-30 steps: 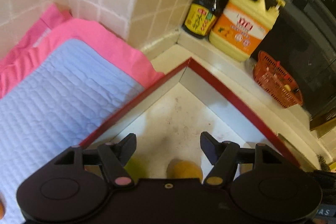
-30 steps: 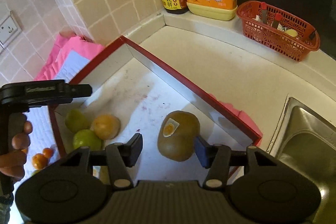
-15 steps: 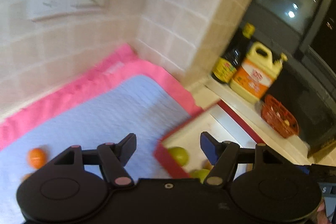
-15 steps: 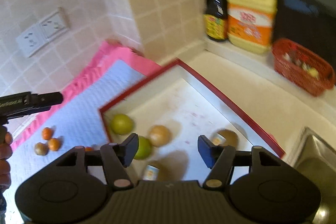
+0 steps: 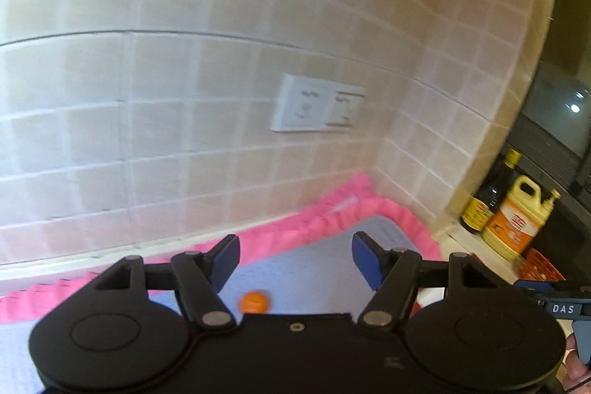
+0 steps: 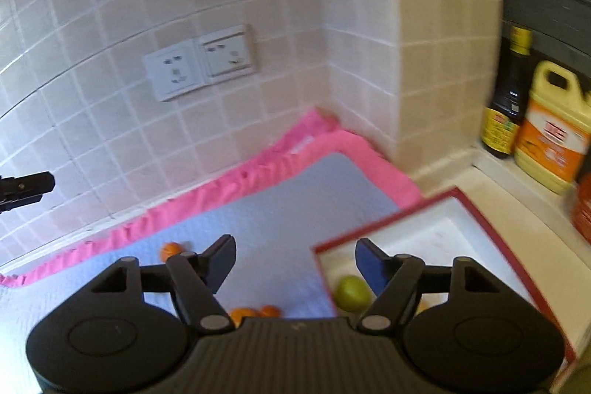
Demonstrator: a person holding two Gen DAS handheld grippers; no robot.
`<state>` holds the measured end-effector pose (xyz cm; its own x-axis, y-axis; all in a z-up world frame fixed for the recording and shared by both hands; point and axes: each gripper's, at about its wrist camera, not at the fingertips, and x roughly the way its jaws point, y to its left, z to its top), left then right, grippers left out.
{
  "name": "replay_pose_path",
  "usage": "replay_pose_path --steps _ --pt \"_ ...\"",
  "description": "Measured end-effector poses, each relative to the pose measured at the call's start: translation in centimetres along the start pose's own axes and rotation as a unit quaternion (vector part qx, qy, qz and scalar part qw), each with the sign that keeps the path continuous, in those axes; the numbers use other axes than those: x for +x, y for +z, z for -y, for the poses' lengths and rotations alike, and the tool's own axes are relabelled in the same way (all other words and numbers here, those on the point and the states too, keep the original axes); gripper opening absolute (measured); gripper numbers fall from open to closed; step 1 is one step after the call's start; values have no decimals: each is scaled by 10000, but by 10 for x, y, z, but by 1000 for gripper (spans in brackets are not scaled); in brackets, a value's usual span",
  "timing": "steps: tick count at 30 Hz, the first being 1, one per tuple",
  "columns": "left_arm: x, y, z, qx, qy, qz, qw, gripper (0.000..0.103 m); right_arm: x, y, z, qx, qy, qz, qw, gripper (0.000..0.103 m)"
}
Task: Organize fruits
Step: 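Move both open tools out of the box back over the mat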
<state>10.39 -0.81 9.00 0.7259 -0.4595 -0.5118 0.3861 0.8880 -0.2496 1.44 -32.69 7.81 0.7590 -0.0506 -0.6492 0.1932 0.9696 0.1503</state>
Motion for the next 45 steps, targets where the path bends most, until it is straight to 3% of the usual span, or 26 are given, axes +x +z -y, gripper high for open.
replay_pose_path --steps 10,16,22,27,34,42,45 --pt "12 -16 -59 -199 302 -298 9989 80 52 -2 -49 16 284 -499 9983 72" --pt "63 -40 -83 -169 -41 -946 9954 80 81 -30 -54 98 172 -988 9949 72" --pt "127 -78 -93 -25 -132 -1789 9838 80 109 -66 -48 -29 -105 -1379 9904 72" --pt "159 -100 -97 20 -540 -2151 9751 80 118 -86 -44 -190 -97 -1632 9864 72" --pt "180 -115 -89 156 -831 -2369 9678 80 128 -111 -51 -37 -2 -2008 9796 72" --pt "193 -116 -72 517 -626 -2254 9709 79 141 -123 -48 127 -76 -2174 9760 72" --pt "195 -116 -68 642 -544 -2206 9717 75 142 -122 -44 206 -60 -2170 9759 72"
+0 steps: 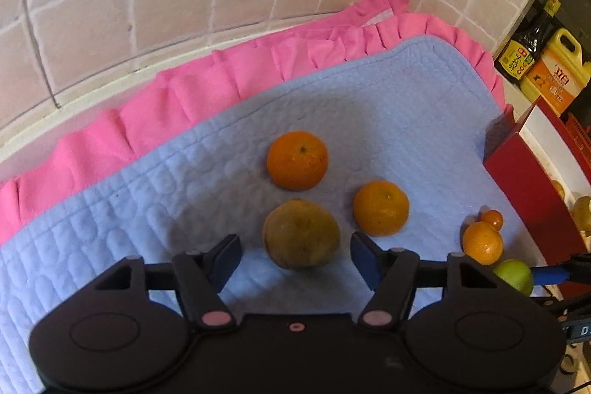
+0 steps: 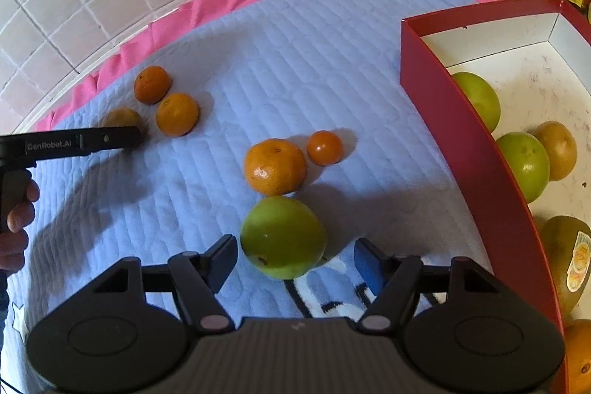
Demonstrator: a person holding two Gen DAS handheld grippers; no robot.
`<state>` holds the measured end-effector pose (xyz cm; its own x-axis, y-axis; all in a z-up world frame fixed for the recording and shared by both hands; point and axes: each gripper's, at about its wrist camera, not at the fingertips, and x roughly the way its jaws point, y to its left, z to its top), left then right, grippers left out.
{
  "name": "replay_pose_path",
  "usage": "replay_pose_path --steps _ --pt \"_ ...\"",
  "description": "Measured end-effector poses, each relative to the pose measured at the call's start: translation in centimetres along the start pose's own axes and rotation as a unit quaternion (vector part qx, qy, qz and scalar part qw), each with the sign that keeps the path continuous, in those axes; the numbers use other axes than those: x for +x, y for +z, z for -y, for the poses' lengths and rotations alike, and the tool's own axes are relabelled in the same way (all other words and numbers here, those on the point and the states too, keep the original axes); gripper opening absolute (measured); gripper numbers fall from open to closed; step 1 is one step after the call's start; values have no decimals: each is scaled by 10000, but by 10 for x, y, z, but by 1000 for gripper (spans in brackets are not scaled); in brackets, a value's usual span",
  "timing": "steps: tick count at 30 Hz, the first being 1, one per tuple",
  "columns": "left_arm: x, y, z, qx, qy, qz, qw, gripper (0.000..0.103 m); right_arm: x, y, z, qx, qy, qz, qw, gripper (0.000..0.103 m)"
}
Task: Organize fruits
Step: 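Grasp a green pomelo with the right tool while the left tool grasps a brown pear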
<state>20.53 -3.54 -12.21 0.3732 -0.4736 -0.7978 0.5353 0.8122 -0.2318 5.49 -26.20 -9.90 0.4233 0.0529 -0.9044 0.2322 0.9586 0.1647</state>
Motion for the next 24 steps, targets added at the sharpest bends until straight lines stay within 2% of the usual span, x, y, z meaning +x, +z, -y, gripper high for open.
replay_pose_path --steps 2,3,4,7,10,15,20,24 --pt "1 0 2 49 64 2 10000 73 1 0 2 31 18 -18 10000 72" --pt "2 0 3 76 104 29 9999 66 2 0 2 45 22 -22 10000 72" --pt "2 0 3 110 148 56 9998 64 2 0 2 51 25 -21 10000 72" --pt "2 0 4 132 183 72 9997 63 2 0 0 -5 -2 3 10000 71" --pt "0 -1 4 127 133 106 9998 54 3 0 -4 -100 1 28 9999 69" --pt "-1 -1 5 101 137 118 9998 54 6 4 -5 -88 11 38 10000 67" --pt "-2 -2 7 127 165 142 9997 52 6 5 -5 -142 -1 83 9999 52" --pt "-7 -3 10 152 205 186 9995 51 4 3 -7 -173 -12 140 9998 52"
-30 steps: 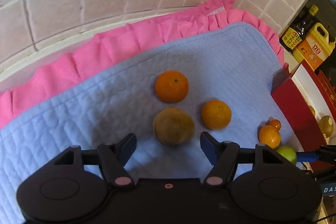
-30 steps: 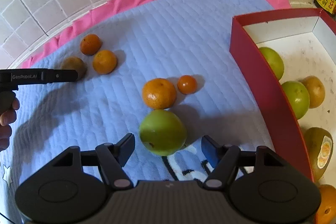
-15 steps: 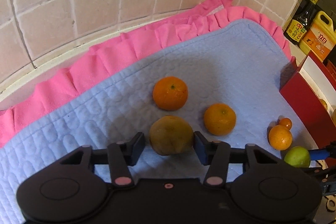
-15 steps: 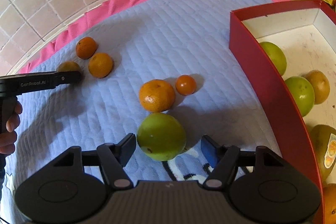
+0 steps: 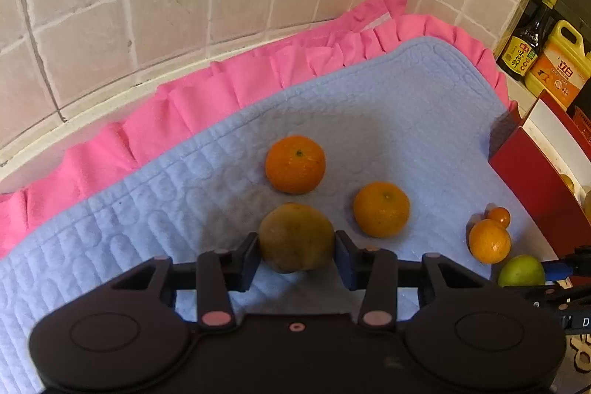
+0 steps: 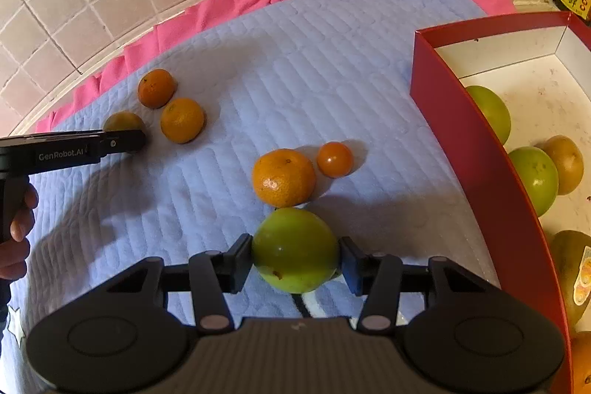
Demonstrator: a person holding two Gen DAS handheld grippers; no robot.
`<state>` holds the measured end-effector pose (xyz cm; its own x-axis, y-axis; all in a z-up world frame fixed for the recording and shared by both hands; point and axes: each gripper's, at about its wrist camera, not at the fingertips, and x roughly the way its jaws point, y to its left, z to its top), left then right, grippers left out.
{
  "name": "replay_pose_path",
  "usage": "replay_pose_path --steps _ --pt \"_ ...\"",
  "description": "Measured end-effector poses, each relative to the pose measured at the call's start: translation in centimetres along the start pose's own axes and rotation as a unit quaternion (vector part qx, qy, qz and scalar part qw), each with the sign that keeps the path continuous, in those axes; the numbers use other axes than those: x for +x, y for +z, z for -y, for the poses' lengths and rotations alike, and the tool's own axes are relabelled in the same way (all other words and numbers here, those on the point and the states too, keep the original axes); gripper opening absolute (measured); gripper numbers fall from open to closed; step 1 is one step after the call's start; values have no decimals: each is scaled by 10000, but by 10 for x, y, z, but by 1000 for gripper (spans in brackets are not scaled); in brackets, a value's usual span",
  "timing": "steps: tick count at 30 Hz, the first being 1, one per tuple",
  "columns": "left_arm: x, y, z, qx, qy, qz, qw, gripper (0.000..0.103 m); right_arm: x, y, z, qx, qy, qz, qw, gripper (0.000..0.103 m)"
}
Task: Organize fruits
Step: 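Grasp a green pomelo with the right tool while the left tool grasps a brown pear, then carry the green pomelo and brown pear over the red box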
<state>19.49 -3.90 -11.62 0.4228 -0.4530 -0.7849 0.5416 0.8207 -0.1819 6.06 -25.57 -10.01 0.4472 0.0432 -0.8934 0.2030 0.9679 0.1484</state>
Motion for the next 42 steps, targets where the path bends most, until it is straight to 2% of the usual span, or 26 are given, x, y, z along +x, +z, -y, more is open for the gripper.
replay_pose_path --steps 6,11,16,23,26,30,36,42 --pt "-27 1 12 160 -23 191 9997 50 -21 -4 1 -30 154 319 9994 52" --pt "-57 17 40 301 -146 565 9978 50 -55 -7 21 147 261 727 9969 52" --pt "-68 41 92 785 -502 820 9923 50 -94 -13 62 473 60 1147 9923 52" --pt "-53 75 189 1615 -1205 974 9746 50 -129 -34 140 1227 -571 1409 9807 52" --pt "-34 85 232 1886 -1509 860 9666 50 -137 -45 174 1617 -845 1417 9730 52" --pt "4 92 275 2035 -1833 524 9603 50 -139 -54 207 1959 -1090 1353 9651 52" --pt "61 94 310 2089 -1784 -21 9615 50 -129 -59 223 2053 -1402 1195 9612 52" --pt "88 93 312 2022 -1702 -291 9640 50 -117 -59 233 2196 -1402 1043 9598 52"
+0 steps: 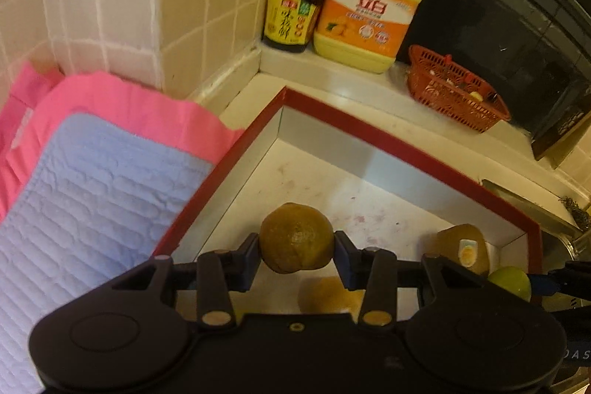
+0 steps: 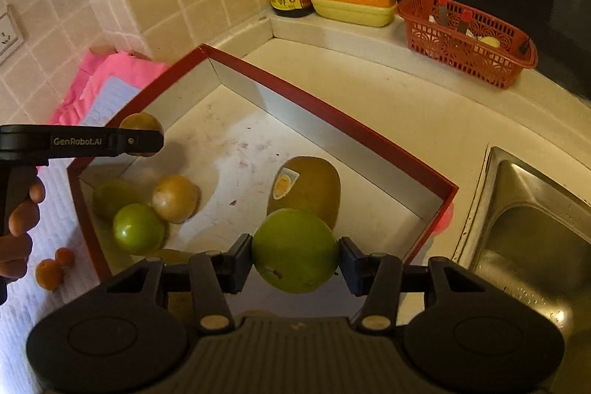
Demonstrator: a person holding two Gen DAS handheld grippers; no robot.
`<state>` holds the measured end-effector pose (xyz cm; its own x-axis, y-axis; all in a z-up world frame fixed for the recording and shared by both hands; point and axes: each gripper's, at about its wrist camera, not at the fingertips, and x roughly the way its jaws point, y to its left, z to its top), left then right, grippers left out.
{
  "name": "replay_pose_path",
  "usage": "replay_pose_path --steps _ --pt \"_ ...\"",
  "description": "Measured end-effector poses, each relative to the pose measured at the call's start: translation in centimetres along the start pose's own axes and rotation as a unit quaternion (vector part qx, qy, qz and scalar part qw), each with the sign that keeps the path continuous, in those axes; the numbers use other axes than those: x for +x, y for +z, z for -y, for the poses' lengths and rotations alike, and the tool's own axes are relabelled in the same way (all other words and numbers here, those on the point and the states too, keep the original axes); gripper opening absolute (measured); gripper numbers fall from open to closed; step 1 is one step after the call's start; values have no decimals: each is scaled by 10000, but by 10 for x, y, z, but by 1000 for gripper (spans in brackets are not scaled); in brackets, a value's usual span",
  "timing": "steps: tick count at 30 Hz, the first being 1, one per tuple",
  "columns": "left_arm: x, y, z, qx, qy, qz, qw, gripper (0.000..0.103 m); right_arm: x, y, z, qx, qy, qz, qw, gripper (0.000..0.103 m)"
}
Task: Organize fruits
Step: 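Carry the green pomelo and brown pear over the red box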
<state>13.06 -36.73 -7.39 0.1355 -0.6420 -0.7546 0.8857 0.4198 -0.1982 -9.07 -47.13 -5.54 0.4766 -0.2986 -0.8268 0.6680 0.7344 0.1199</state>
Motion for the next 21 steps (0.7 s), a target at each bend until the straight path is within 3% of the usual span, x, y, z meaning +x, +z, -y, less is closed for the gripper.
replay_pose_path --steps 5,21 --pt "10 0 -5 163 119 -194 9996 50 4 0 -5 -81 23 -103 9999 52" --pt "30 -9 -14 -67 137 -583 9982 52 20 -4 -17 -353 -150 -379 9985 52"
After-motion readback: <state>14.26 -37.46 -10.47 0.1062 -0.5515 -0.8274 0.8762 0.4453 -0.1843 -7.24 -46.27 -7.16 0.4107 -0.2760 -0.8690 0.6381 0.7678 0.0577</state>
